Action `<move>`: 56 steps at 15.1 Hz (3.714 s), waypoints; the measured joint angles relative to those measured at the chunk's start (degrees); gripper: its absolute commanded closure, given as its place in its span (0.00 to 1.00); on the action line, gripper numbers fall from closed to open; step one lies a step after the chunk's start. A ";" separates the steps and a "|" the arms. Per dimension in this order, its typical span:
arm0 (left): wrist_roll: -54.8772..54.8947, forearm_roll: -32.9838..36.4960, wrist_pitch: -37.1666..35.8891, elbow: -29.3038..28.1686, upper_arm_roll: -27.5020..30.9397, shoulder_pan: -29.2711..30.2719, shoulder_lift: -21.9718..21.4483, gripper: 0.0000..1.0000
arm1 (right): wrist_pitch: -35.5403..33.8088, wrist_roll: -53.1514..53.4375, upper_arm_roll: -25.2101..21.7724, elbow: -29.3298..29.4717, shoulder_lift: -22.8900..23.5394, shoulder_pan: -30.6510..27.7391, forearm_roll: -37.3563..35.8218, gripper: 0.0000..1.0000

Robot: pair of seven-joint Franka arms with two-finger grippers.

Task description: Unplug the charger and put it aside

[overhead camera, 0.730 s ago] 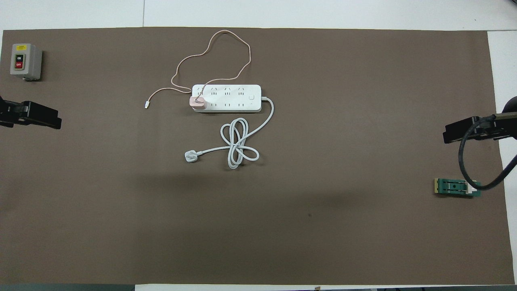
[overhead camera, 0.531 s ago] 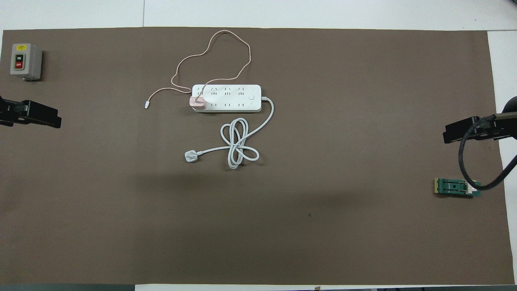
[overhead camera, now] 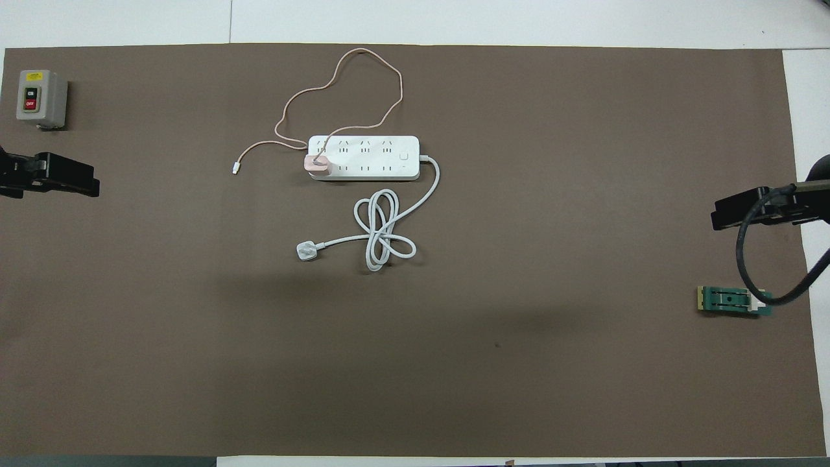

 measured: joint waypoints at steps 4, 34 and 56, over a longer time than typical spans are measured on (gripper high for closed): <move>-17.18 -1.20 2.39 -1.88 0.13 0.13 -0.11 0.00 | 0.00 0.00 0.00 0.00 0.00 -0.03 0.00 0.00; -113.13 -4.31 24.14 -2.44 -0.78 -14.37 20.55 0.00 | 31.17 84.40 0.48 -0.33 31.74 19.15 44.37 0.00; -117.58 -1.96 38.65 -2.16 -0.74 -18.57 27.50 0.00 | 34.80 87.59 0.21 30.53 58.20 23.11 46.04 0.00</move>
